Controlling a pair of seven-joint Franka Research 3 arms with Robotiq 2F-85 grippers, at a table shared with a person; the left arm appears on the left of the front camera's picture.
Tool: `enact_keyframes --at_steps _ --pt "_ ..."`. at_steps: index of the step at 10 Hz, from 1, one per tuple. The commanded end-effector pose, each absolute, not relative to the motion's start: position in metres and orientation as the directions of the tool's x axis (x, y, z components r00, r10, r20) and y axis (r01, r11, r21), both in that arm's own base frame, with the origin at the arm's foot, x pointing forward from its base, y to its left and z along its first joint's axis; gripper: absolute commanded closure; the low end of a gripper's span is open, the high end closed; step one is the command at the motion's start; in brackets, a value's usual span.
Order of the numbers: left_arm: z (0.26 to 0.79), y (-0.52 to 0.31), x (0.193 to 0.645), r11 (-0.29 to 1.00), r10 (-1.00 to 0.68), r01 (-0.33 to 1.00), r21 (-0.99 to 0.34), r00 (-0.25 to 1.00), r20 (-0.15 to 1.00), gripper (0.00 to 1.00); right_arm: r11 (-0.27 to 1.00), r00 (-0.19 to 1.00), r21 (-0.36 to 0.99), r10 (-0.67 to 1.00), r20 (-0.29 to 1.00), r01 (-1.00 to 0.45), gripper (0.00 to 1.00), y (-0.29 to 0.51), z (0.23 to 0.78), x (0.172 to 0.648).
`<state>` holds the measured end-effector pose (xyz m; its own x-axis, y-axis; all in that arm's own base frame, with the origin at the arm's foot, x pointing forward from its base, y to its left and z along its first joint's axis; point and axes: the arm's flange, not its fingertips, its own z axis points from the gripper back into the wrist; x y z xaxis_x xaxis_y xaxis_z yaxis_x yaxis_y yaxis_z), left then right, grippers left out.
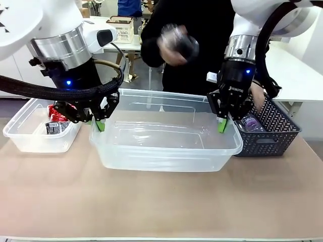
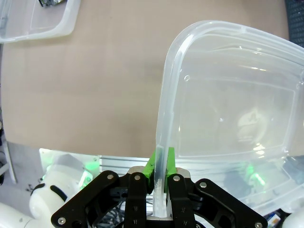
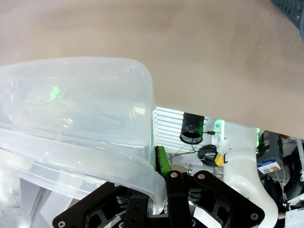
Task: Sort the waste into each basket.
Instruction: Offer the picked Organizing box to the human.
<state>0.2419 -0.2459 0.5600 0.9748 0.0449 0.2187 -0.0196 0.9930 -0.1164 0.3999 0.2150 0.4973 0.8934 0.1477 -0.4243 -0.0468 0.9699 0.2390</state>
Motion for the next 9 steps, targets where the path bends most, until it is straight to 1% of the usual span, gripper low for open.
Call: enact_keyframes --at_steps 1,9 --pt "0.5663 -0.2460 0.2406 0.988 0.055 -0.021 -0.153 0.973 0.224 1.00 0.967 0.891 0.245 0.173 -0.420 -0.072 1.00 0.2161 0.4989 0.4003" --pt "0.5663 -0.2460 0.2406 0.988 0.055 -0.021 -0.153 0.973 0.224 1.00 0.967 0.891 0.245 0.173 -0.420 -0.072 1.00 0.2161 0.4989 0.4003"
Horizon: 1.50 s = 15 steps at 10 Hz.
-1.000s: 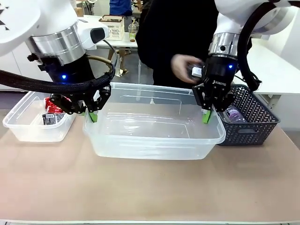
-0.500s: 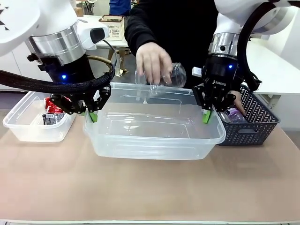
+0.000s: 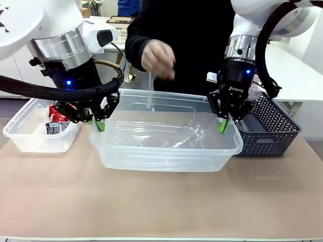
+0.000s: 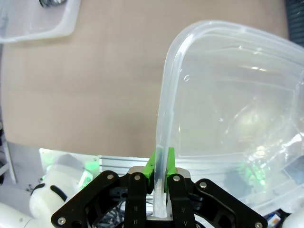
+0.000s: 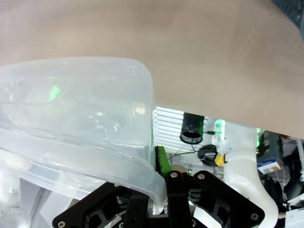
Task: Sort the waste into each basket.
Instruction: Offer the picked Organizing box to the human.
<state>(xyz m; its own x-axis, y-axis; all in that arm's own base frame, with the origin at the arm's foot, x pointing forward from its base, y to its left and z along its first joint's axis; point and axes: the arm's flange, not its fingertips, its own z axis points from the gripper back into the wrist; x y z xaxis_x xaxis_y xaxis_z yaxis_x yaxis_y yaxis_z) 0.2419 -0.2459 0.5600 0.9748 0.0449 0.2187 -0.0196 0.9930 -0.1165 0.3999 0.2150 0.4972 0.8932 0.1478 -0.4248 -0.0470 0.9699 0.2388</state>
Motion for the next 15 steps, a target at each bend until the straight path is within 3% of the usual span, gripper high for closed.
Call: enact_keyframes --at_steps 1,15 --pt "0.5663 -0.2460 0.2406 0.988 0.055 -0.021 -0.153 0.973 0.224 1.00 0.967 0.891 0.245 0.173 -0.420 -0.072 1.00 0.2161 0.4989 0.4003" --pt "0.5663 -0.2460 0.2406 0.988 0.055 -0.021 -0.153 0.973 0.224 1.00 0.967 0.891 0.245 0.173 -0.420 -0.072 1.00 0.2161 0.4989 0.4003"
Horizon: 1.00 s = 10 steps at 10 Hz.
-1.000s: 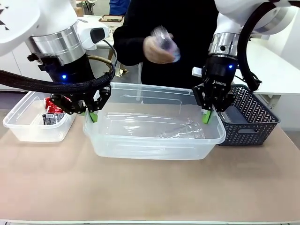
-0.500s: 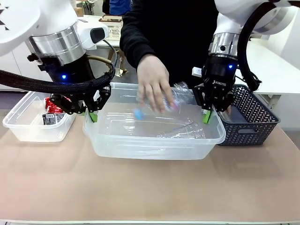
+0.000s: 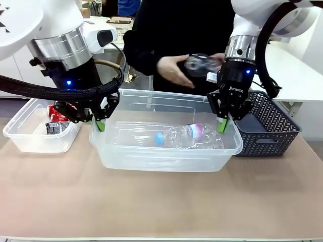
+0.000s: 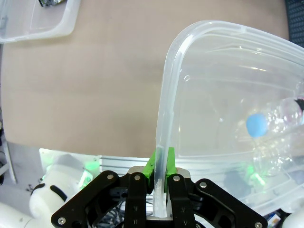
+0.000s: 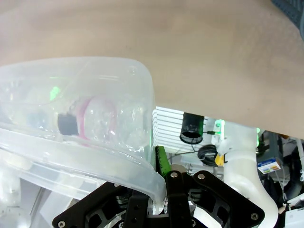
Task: Sort the waste into each basket.
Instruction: Offer the picked Organizing box to the human.
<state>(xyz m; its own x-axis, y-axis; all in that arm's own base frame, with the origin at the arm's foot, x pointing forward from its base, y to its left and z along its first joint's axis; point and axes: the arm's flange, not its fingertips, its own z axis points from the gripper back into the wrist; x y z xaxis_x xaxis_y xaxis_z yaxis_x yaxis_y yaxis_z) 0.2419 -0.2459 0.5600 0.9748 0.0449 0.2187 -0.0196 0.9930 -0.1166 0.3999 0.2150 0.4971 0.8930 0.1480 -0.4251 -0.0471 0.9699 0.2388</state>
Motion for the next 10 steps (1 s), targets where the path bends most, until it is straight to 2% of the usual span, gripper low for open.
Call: enact_keyframes --at_steps 1,10 --pt "0.5663 -0.2460 0.2406 0.988 0.055 -0.021 -0.153 0.973 0.224 1.00 0.967 0.891 0.245 0.173 -0.420 -0.072 1.00 0.2161 0.4989 0.4003" --pt "0.5663 -0.2460 0.2406 0.988 0.055 -0.021 -0.153 0.973 0.224 1.00 0.967 0.891 0.245 0.173 -0.420 -0.072 1.00 0.2161 0.4989 0.4003"
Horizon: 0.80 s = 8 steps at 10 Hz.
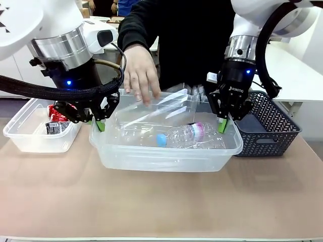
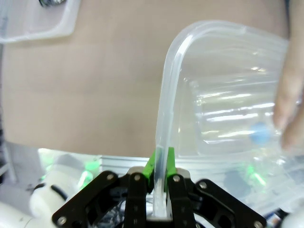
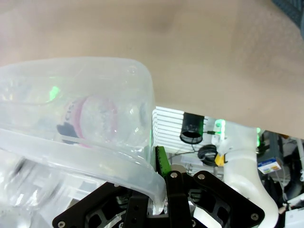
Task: Sort the waste into each basket.
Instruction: Offer the picked Organizing box to the human.
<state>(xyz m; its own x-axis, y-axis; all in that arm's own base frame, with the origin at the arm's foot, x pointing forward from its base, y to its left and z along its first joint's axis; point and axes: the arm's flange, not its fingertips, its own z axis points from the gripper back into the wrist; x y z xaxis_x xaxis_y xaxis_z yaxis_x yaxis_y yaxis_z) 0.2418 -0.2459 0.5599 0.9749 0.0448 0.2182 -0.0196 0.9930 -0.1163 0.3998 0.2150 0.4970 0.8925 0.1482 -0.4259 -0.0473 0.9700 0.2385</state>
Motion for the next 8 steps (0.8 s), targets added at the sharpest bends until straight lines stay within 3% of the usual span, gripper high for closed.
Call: enact_keyframes --at_steps 1,8 --pt "0.5663 -0.2460 0.2406 0.988 0.055 -0.021 -0.153 0.973 0.224 1.00 0.967 0.891 0.245 0.173 -0.420 -0.072 1.00 0.2161 0.4989 0.4003" --pt "0.5663 -0.2460 0.2406 0.988 0.055 -0.021 -0.153 0.973 0.224 1.00 0.967 0.891 0.245 0.173 -0.420 -0.072 1.00 0.2161 0.4989 0.4003"
